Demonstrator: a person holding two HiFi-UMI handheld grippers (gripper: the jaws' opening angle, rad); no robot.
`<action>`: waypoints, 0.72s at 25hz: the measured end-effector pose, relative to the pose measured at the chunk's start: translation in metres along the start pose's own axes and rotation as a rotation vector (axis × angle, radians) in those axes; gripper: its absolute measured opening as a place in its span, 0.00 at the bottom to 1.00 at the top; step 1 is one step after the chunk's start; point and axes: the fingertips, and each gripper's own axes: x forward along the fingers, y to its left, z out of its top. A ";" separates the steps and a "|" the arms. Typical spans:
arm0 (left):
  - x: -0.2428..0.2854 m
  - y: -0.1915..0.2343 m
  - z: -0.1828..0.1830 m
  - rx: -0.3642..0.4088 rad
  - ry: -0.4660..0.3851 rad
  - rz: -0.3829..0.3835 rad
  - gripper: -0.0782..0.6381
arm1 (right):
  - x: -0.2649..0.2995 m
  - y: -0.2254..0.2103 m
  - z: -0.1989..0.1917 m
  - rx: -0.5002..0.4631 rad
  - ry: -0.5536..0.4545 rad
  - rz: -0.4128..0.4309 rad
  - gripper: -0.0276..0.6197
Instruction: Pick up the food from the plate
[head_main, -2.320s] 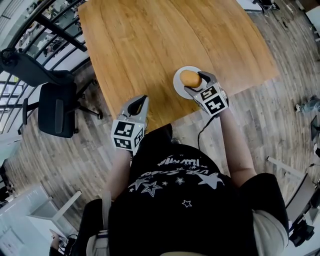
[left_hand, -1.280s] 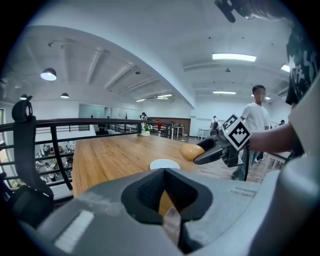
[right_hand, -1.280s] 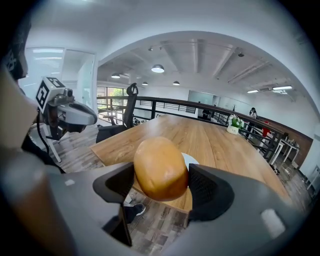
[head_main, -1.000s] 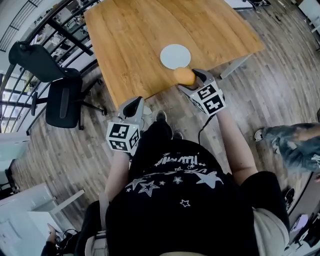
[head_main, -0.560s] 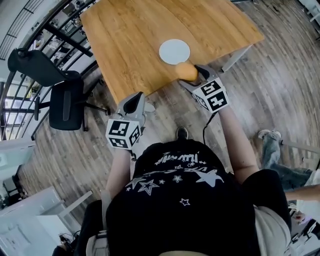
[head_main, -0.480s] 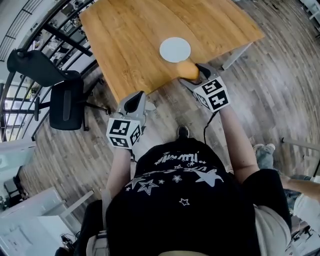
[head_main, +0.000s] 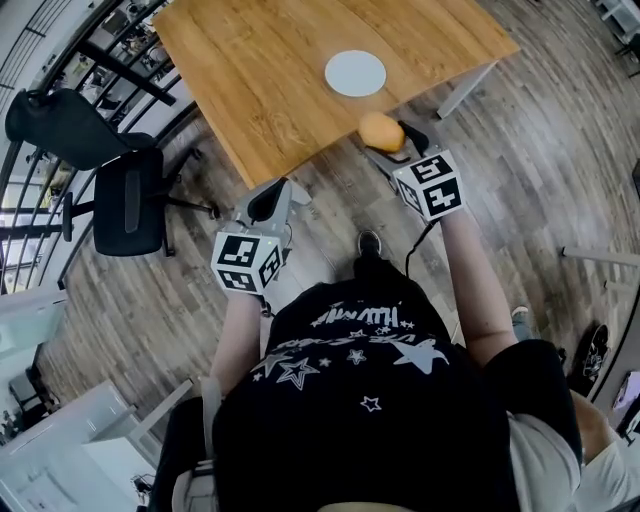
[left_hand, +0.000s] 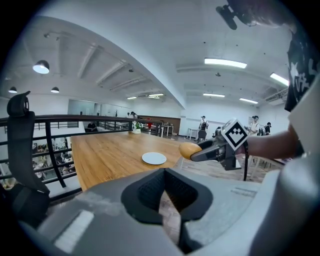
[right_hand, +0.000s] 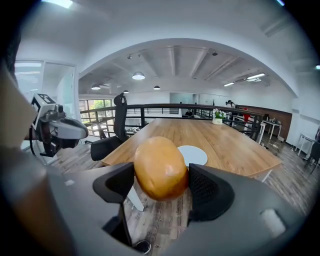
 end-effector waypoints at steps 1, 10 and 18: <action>-0.004 -0.001 -0.001 0.002 -0.003 -0.005 0.11 | -0.003 0.004 0.001 -0.001 -0.003 -0.007 0.57; -0.044 0.003 -0.005 0.020 -0.034 -0.051 0.11 | -0.023 0.051 0.009 -0.023 -0.020 -0.051 0.57; -0.072 0.001 -0.011 0.033 -0.050 -0.088 0.11 | -0.042 0.084 0.006 -0.035 -0.018 -0.082 0.57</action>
